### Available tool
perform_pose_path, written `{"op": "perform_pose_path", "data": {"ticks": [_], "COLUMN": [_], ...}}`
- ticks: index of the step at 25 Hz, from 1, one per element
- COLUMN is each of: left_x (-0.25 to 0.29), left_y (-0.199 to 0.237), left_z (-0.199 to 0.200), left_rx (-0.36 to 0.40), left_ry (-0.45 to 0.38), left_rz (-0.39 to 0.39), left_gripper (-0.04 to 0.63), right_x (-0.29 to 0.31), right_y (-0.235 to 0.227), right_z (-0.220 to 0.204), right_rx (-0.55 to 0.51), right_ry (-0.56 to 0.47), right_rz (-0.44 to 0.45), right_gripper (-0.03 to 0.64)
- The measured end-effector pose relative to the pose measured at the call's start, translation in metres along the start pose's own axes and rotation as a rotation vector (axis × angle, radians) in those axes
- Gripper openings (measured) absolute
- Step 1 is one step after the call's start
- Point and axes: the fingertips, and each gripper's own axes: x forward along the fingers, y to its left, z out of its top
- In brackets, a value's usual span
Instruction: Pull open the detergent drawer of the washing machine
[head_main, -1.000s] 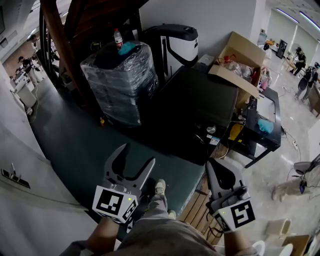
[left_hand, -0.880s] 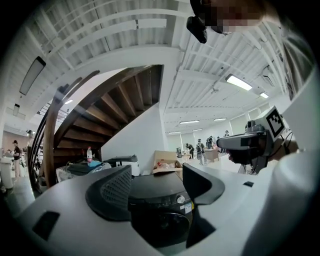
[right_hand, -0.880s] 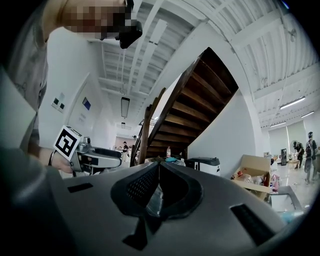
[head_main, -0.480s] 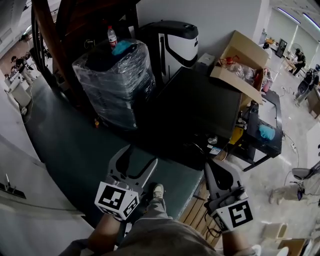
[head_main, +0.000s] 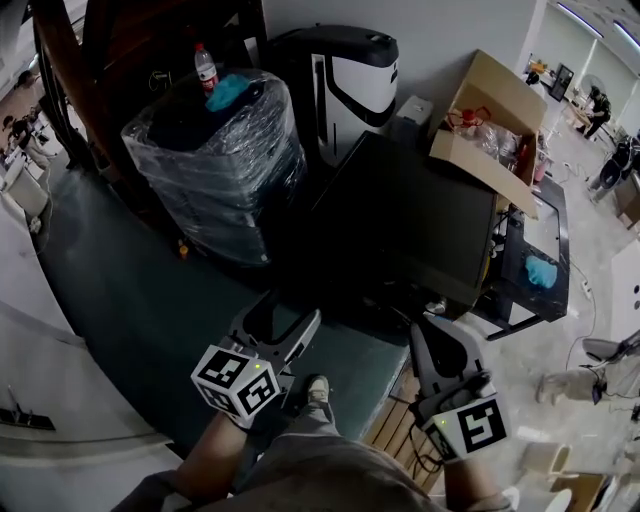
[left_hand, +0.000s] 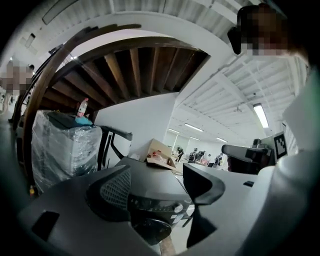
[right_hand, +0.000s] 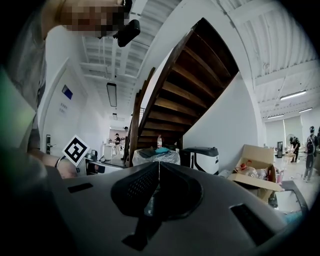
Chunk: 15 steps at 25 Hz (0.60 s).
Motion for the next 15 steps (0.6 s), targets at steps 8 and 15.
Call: {"op": "perform_pose_path", "data": {"ticks": [8,15], "left_x": [0.065,0.103], "left_y": [0.062,0.108], "left_z": [-0.013,-0.029], "left_rx": [-0.193,-0.371], "left_ry": [0.046,0.043], "left_rz": [-0.064,-0.101], "left_gripper": [0.334,0.341], "right_x": [0.089,0.143], "right_y": [-0.028,-0.042], "right_z": [-0.02,-0.031], "right_rx": [0.001,0.017], "right_ry": [0.059,0.065], "right_rz": [-0.032,-0.035], "right_gripper": [0.031,0.031]}}
